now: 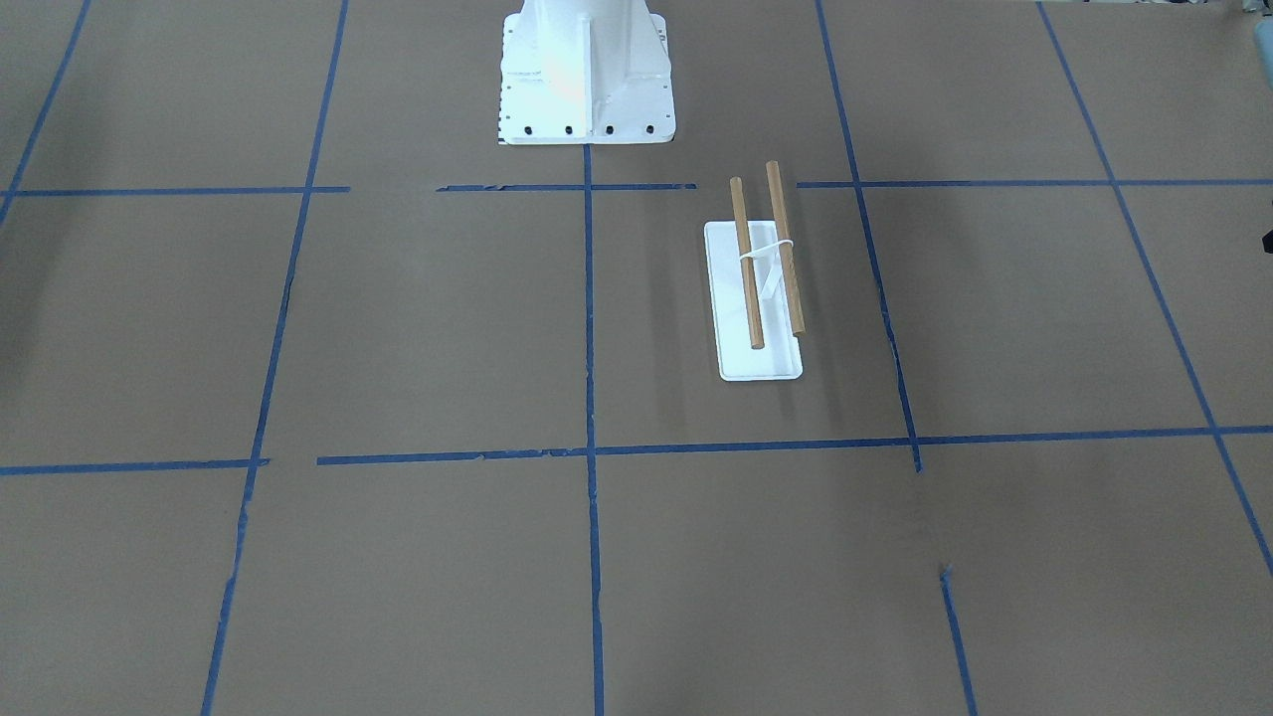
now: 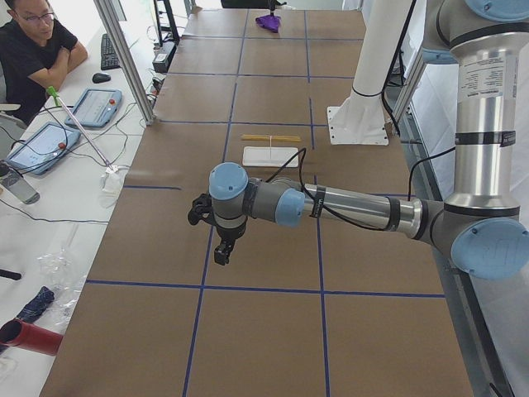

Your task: Hang towel on rack

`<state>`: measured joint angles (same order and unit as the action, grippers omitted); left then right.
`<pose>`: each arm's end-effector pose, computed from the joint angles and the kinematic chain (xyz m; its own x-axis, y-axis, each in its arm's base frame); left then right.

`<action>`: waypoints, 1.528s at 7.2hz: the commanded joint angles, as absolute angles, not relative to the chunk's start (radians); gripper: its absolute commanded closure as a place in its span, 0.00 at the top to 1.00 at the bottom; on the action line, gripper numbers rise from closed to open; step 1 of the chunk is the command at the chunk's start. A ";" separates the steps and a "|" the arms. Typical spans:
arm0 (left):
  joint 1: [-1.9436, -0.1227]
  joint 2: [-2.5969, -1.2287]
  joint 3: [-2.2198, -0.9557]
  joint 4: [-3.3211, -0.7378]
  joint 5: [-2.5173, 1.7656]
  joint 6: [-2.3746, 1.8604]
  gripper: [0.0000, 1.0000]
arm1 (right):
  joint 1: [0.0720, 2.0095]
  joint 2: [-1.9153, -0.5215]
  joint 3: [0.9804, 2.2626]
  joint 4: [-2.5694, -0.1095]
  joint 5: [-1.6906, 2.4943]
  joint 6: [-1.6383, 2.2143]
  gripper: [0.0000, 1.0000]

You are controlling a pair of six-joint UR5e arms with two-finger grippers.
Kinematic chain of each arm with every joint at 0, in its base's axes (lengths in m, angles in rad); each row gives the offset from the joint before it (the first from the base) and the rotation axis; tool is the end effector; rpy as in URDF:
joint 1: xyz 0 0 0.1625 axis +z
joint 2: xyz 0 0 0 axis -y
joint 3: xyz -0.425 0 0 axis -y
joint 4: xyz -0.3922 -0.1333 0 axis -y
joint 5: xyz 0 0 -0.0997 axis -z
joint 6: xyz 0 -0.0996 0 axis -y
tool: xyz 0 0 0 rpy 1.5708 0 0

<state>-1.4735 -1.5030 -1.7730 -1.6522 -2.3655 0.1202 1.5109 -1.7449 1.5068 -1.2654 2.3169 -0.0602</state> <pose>-0.0161 -0.4760 0.5808 0.6660 0.3351 -0.6664 -0.1760 0.9388 0.2962 0.0409 -0.4151 0.7398 0.7254 -0.1493 0.6720 0.1036 0.9888 0.1079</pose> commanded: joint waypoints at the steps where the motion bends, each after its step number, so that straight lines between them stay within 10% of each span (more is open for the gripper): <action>1: -1.474 -1.502 -1.776 -1.654 -2.402 0.118 1.00 | 1.538 -1.659 1.265 -1.165 2.275 -0.159 0.99; 5: -1.474 -1.503 -1.775 -1.654 -2.396 0.118 1.00 | 1.651 -1.398 0.903 -1.173 2.250 -0.213 0.89; 11: -1.474 -1.503 -1.766 -1.654 -2.391 0.123 1.00 | 1.591 -1.401 0.787 -1.164 2.232 -0.207 0.84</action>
